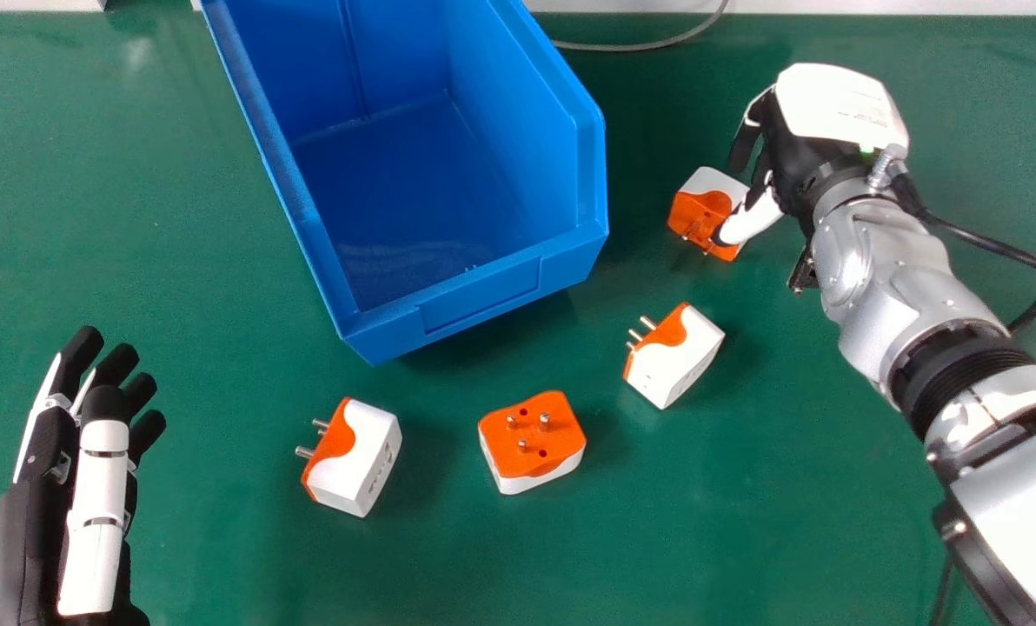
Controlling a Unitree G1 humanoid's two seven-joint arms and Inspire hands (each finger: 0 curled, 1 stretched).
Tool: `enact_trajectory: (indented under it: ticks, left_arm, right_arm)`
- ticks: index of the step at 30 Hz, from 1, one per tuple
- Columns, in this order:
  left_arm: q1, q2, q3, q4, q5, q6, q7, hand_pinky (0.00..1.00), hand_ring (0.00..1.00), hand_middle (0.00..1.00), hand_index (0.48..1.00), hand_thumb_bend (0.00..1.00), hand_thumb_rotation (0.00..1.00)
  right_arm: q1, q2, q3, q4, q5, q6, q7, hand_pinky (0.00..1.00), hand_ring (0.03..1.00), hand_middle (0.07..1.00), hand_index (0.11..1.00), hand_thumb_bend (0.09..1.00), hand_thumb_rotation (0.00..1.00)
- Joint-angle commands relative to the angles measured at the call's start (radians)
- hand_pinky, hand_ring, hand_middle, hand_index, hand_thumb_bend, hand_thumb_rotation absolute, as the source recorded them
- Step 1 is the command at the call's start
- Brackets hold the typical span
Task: Pick all objects and put in blue box
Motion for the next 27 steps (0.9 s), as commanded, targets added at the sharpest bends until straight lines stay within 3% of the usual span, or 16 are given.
enact_trajectory:
  ticks: [1,6,9,12,15,23,27]
  left_arm:
    - [0.004,0.006,0.005,-0.025,0.004,-0.009,0.000,0.88,0.88,0.90,0.906,0.45,0.72]
    - [0.007,0.007,0.004,-0.023,0.003,-0.008,-0.003,0.88,0.88,0.90,0.902,0.43,0.71]
    - [0.009,0.008,0.004,-0.020,0.011,-0.012,-0.001,0.88,0.88,0.90,0.903,0.43,0.71]
    - [0.010,0.007,0.004,-0.021,0.007,-0.011,-0.003,0.88,0.88,0.90,0.904,0.43,0.72]
    - [0.015,0.005,0.002,-0.028,0.011,-0.007,0.001,0.88,0.88,0.90,0.905,0.44,0.72]
    - [0.024,0.003,-0.001,-0.033,0.004,-0.006,-0.006,0.88,0.89,0.90,0.908,0.44,0.72]
    - [0.025,0.005,0.000,-0.031,0.011,-0.008,-0.005,0.88,0.89,0.90,0.911,0.45,0.72]
  right_arm:
    - [-0.033,-0.009,0.005,0.002,-0.007,0.017,0.017,0.32,0.462,0.512,0.561,0.489,0.00]
    - [-0.038,-0.005,-0.018,-0.005,0.016,0.031,0.046,0.33,0.469,0.514,0.526,0.494,0.00]
    - [-0.037,-0.005,-0.040,-0.010,0.038,0.026,0.057,0.34,0.469,0.513,0.520,0.495,0.00]
    - [-0.037,-0.008,-0.034,-0.011,0.032,0.023,0.062,0.34,0.469,0.512,0.514,0.496,0.00]
    - [-0.045,-0.008,-0.026,-0.008,0.025,0.034,0.086,0.35,0.468,0.512,0.510,0.497,0.00]
    - [-0.035,-0.016,-0.027,-0.016,0.025,0.002,0.087,0.33,0.442,0.498,0.533,0.498,0.00]
    - [-0.031,-0.018,-0.027,-0.017,0.024,-0.010,0.080,0.33,0.437,0.486,0.539,0.506,0.00]
